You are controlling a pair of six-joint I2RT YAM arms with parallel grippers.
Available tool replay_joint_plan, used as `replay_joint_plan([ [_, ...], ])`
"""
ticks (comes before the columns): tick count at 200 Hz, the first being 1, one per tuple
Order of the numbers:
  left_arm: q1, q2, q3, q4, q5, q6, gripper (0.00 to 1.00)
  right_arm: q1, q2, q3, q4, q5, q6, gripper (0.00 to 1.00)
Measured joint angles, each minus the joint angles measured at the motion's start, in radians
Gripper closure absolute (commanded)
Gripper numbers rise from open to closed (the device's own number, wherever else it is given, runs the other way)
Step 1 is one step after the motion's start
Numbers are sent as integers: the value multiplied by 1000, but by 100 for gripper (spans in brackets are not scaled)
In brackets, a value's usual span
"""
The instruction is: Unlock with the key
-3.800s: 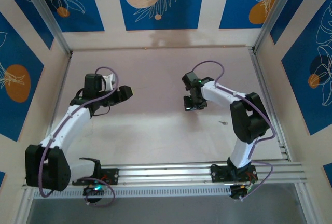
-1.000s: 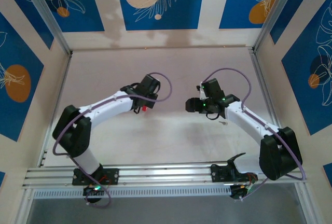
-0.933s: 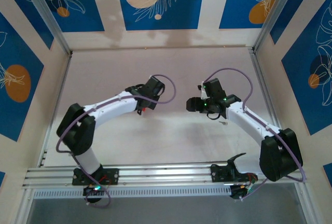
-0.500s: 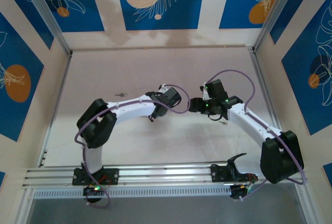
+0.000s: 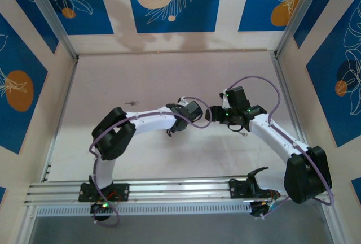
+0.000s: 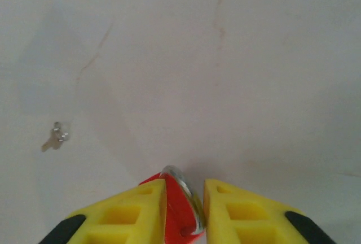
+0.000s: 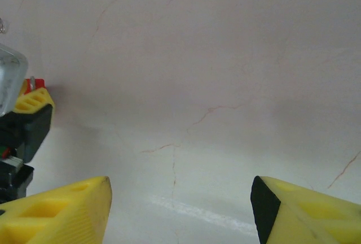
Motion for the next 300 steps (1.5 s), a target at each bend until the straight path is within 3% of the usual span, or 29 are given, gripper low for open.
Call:
replay_joint_plan([
  [16,0,4,7,-7,42,-8,64,-8,0,0,-1,0,0,33],
  [39,0,5,38,-23,104,-8,42,-14,0,0,-3,0,0,33],
  [57,5,1,69,-30,174,4,34,-14,-7,0,-6,0,0,32],
  [95,69,-61,82,-36,330,19,32,-11,-26,0,-13,2,0,32],
  [150,422,-127,-27,53,709,49,26,8,-34,0,-30,8,3,27],
  [178,425,-119,-49,66,890,83,21,10,-39,0,-29,8,4,26],
  [206,415,-90,-52,116,1037,101,23,10,-39,0,-30,11,3,26],
  [251,415,-66,-90,146,1054,102,23,10,-39,0,-29,11,3,26],
  [300,417,-123,-144,156,985,98,22,10,-31,0,-28,11,3,26],
])
